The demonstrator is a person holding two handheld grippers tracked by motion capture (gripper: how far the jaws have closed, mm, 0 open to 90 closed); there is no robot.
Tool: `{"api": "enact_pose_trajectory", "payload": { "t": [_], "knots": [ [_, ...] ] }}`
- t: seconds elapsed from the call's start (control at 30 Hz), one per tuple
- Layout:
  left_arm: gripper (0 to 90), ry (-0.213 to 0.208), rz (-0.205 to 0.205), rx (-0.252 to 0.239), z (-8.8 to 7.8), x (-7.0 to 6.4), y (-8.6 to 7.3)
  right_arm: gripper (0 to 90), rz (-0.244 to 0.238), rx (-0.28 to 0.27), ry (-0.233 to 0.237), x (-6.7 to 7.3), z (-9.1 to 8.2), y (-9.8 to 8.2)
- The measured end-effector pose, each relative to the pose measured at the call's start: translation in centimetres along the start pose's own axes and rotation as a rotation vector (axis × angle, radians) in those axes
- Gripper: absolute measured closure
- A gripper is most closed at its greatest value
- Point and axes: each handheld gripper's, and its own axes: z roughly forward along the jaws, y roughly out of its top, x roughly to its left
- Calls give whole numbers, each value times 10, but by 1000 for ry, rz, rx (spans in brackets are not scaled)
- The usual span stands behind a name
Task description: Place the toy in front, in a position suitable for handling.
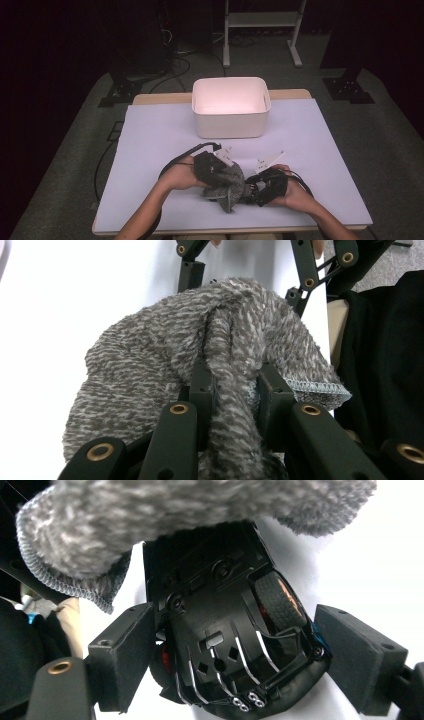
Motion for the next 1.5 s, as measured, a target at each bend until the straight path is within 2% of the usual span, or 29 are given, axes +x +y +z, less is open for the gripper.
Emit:
{"api": "enact_pose_trajectory", "payload": {
  "t": [0.07,0.2,0.33,0.43,0.63,0.83,0.9,1.13,1.4,1.5],
  "knots": [
    [733,-3,-7,-4,-1,1,-1,179,-15,-4,-11,2,-1,0],
    [733,-7,-20,15,5,4,-4,178,47,18,43,-8,1,2],
    [733,-16,-28,17,9,6,-8,172,51,29,51,-10,2,4],
    [733,-15,-27,19,8,6,-8,168,42,23,59,-12,2,7],
    [733,-9,-30,14,2,6,-9,173,80,-13,77,-22,-1,12],
    [733,-5,-34,13,-1,7,-10,175,121,-28,92,-29,-3,8],
    [733,-5,-32,15,0,8,-10,173,114,-22,92,-29,-2,7],
    [733,-7,-31,23,1,9,-8,196,111,-57,93,-32,-4,15],
    [733,-2,-37,18,-2,10,-11,184,108,-33,99,-31,2,15],
    [732,-2,-42,16,-1,10,-12,166,106,-9,101,-29,4,11]
  ]
}}
